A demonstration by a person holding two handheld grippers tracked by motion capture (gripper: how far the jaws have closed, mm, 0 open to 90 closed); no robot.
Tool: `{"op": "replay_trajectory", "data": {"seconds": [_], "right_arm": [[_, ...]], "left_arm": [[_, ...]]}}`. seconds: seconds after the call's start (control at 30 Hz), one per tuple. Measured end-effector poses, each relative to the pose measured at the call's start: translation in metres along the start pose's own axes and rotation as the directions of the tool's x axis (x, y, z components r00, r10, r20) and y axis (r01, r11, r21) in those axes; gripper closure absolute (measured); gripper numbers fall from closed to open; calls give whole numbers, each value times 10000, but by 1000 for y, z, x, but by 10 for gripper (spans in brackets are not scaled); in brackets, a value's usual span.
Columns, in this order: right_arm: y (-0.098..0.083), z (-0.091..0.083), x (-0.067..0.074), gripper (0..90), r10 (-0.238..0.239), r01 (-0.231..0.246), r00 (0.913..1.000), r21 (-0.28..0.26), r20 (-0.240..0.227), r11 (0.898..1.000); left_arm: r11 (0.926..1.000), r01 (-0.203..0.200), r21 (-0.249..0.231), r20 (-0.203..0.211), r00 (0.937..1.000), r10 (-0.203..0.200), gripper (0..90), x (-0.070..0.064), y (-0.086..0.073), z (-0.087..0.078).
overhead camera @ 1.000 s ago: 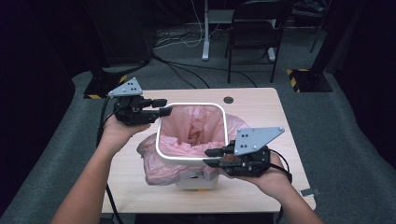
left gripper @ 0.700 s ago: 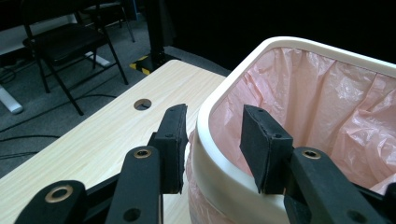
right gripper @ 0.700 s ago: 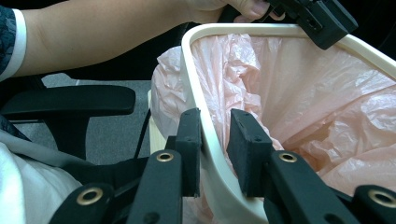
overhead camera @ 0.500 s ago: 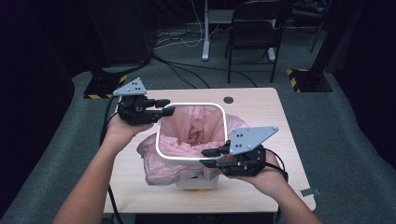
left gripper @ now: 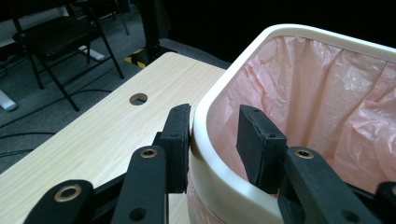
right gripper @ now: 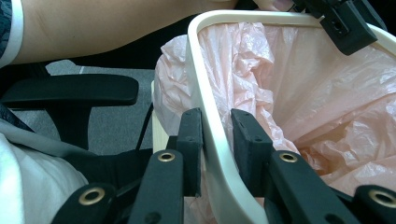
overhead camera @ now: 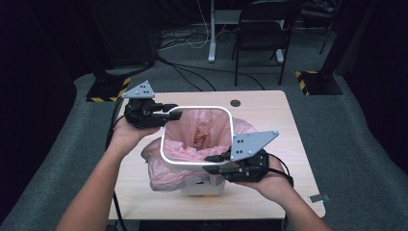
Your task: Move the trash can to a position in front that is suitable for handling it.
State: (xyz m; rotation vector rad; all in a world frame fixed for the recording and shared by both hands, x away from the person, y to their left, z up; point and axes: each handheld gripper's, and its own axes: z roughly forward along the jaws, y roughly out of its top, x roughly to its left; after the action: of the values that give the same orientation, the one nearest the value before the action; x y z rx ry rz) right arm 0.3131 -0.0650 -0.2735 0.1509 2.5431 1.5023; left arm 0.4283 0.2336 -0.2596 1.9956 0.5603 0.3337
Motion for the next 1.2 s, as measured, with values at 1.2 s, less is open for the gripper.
{"op": "replay_trajectory", "data": {"seconds": [1.2], "right_arm": [[7, 1, -2, 803, -147, 151, 9985, 62, -532, 9999]], "left_arm": [[9982, -343, 500, -481, 9982, 367, 753, -4, 10, 5]]}}
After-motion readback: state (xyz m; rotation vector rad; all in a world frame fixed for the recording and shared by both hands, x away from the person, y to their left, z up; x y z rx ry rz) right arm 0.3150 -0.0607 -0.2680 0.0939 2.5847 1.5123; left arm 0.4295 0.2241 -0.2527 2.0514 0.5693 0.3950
